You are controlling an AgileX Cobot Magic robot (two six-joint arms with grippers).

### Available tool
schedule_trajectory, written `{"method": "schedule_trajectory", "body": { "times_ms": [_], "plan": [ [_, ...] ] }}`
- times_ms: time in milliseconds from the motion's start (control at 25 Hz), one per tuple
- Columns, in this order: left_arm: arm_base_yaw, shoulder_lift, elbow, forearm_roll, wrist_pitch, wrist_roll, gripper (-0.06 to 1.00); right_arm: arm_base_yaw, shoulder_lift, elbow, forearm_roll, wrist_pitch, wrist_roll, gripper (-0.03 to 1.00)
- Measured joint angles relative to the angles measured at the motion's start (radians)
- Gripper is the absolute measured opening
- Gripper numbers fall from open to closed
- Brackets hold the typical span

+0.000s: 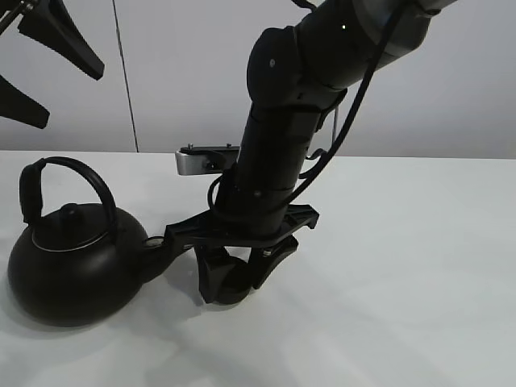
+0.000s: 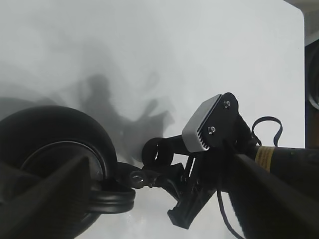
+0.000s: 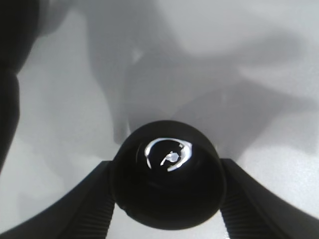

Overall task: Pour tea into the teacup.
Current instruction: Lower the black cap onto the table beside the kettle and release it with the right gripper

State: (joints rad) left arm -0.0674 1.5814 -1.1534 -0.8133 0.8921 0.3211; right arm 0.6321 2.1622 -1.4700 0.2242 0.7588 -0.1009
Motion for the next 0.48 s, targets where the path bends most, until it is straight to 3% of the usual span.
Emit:
{"method": "schedule_trajectory", "body": {
  "times_ms": [480],
  "plan": [
    [0.0,0.0,0.0,0.0,0.0,0.0,0.55,0.0,-0.005,0.0,-0.001,0.003,0.0,0.49]
  ]
}}
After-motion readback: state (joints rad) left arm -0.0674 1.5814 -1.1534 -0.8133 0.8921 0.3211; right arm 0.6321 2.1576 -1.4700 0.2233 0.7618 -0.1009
